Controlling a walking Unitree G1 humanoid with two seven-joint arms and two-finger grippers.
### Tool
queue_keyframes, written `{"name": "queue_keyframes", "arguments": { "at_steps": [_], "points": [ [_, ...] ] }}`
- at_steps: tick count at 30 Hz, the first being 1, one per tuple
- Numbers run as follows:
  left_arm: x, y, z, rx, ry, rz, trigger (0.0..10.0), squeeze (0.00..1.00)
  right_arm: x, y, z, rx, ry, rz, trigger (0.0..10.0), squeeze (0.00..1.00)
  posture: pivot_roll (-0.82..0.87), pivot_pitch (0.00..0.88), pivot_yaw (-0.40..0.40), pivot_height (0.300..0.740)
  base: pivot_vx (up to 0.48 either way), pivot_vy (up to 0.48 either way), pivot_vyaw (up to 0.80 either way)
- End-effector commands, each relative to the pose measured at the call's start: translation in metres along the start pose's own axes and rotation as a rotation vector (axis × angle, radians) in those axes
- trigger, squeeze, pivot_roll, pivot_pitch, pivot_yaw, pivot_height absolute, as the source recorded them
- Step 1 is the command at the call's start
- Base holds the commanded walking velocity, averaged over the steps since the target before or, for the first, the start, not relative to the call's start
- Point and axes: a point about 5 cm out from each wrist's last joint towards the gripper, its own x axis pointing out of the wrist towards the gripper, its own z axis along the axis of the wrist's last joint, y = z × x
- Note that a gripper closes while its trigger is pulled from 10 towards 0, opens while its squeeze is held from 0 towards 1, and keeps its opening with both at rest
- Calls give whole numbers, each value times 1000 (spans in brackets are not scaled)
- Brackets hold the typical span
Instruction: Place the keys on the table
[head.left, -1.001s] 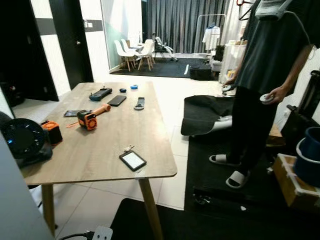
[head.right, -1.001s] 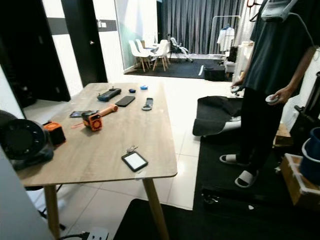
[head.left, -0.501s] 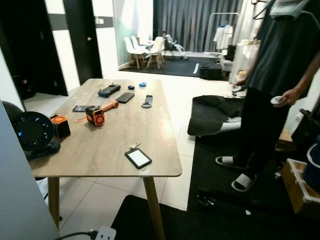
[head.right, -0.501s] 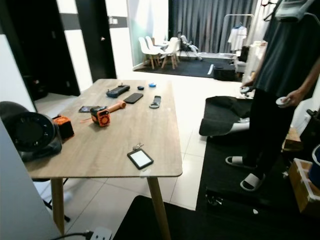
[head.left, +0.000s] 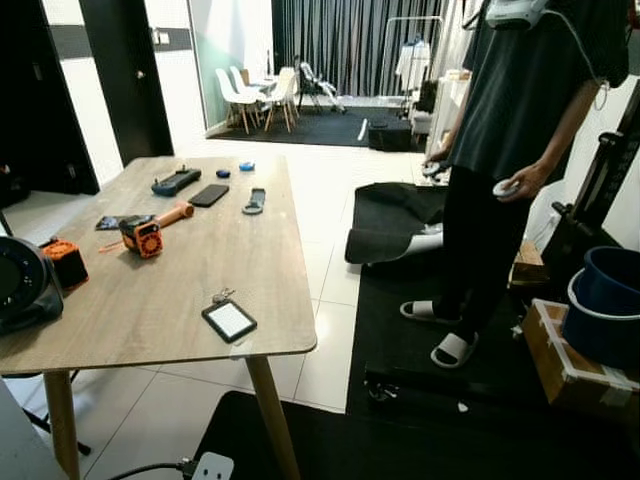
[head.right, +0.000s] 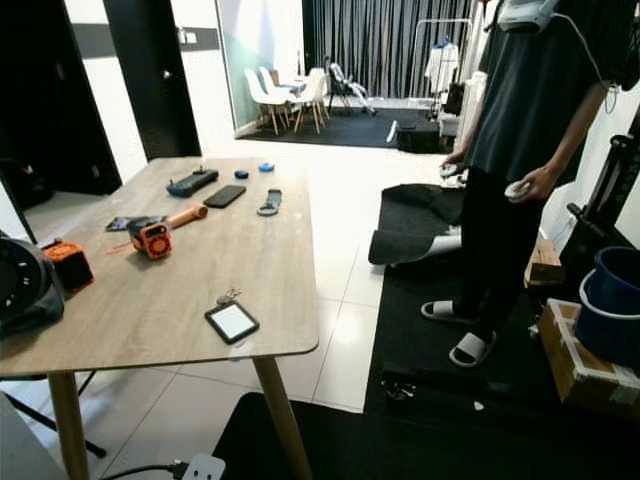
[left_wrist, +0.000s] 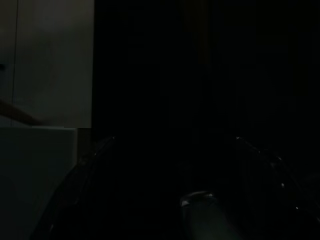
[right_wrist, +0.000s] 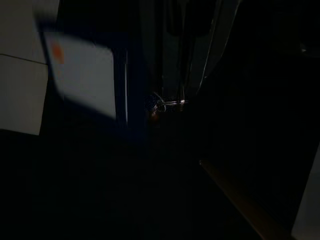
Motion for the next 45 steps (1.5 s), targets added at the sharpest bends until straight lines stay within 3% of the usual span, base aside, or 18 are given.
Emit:
{"name": "queue_keyframes", "arguments": {
  "at_steps": [1, 22, 38, 45],
  "points": [
    [-1, 3, -5, 17, 23, 1, 10000, 0, -1, -1, -4, 10, 12, -8, 10000, 0, 57, 18, 29, 740, 0, 0, 0],
    [-1, -2, -7, 32, 29, -10, 10000, 0, 0, -5, -1, 31, 7, -22, 10000, 0, 57, 22, 30, 740, 0, 0, 0],
    [-3, 12, -3, 77, 25, -12, 10000, 0, -3, 7, -13, 94, 32, -26, 10000, 0, 82, 28, 78, 740, 0, 0, 0],
    [-3, 12, -4, 69, 21, -1, 10000, 0, -3, 6, -13, 66, 37, -13, 10000, 0, 76, 24, 35, 740, 0, 0, 0]
  ]
}}
